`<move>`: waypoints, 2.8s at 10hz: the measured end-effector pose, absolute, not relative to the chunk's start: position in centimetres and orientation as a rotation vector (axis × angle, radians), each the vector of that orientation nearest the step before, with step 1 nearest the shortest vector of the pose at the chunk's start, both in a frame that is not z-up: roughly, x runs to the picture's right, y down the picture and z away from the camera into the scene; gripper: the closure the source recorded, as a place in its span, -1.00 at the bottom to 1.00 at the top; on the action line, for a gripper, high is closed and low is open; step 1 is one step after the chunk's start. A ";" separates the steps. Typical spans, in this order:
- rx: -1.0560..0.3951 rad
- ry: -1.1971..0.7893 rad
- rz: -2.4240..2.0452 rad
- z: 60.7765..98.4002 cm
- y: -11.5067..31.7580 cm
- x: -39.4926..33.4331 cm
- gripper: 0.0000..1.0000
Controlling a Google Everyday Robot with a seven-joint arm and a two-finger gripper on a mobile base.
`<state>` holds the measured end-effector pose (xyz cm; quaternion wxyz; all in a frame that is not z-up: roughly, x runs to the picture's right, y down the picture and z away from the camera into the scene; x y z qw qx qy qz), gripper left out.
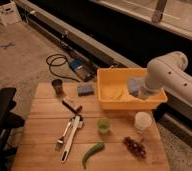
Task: Wipe tray with towel
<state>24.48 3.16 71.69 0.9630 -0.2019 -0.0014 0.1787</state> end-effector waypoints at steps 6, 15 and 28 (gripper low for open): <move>-0.374 -0.217 0.334 78.8 -1.3 21.3 1.00; -0.299 -0.200 0.360 80.4 -3.1 22.2 1.00; -0.473 -0.309 0.430 93.9 4.6 21.4 1.00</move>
